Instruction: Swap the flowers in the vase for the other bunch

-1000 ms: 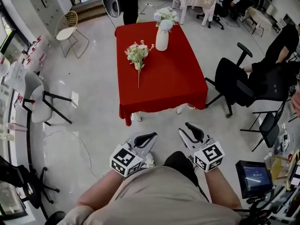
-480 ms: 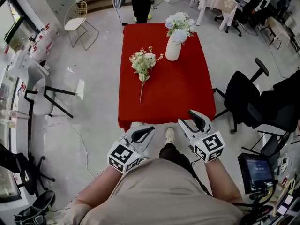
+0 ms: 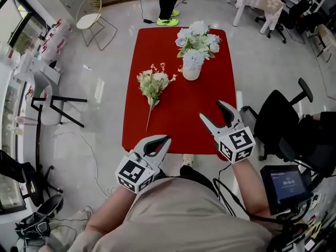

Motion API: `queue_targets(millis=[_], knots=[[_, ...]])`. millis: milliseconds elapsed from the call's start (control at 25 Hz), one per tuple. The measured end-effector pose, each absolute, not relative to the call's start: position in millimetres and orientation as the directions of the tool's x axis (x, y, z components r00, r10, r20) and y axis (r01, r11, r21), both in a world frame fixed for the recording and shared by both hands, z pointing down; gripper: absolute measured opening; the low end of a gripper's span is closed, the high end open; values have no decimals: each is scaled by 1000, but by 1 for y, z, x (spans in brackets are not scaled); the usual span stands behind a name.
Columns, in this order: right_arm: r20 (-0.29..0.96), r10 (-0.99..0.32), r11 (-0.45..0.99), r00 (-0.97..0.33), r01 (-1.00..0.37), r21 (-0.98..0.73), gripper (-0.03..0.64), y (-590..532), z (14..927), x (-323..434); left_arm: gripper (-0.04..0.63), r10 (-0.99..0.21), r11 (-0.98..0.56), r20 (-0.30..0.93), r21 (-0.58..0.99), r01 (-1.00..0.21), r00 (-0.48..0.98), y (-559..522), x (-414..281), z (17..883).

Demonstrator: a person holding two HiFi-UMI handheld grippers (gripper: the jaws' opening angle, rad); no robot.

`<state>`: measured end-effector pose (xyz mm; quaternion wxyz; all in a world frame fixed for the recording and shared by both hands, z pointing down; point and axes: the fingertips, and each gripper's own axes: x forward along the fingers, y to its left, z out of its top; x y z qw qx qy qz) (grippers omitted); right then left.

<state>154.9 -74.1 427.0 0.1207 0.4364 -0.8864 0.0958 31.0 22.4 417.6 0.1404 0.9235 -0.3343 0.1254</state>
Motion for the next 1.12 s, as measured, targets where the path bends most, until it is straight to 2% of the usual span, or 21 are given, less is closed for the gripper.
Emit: queue_targets(millis=[200, 680, 840, 1120], knots=[[289, -795, 543, -533, -838, -53, 363, -137, 429, 164, 8, -585, -737, 324, 171, -654, 744, -2, 32, 415], [246, -859, 453, -449, -890, -43, 478, -254, 439, 146, 8, -549, -772, 320, 160, -615, 772, -40, -4, 406], [218, -869, 443, -444, -895, -57, 504, -268, 441, 138, 8, -561, -763, 323, 154, -627, 762, -46, -14, 407], [137, -885, 444, -446, -895, -42, 503, -290, 430, 133, 8, -567, -754, 336, 154, -638, 752, -55, -21, 413]])
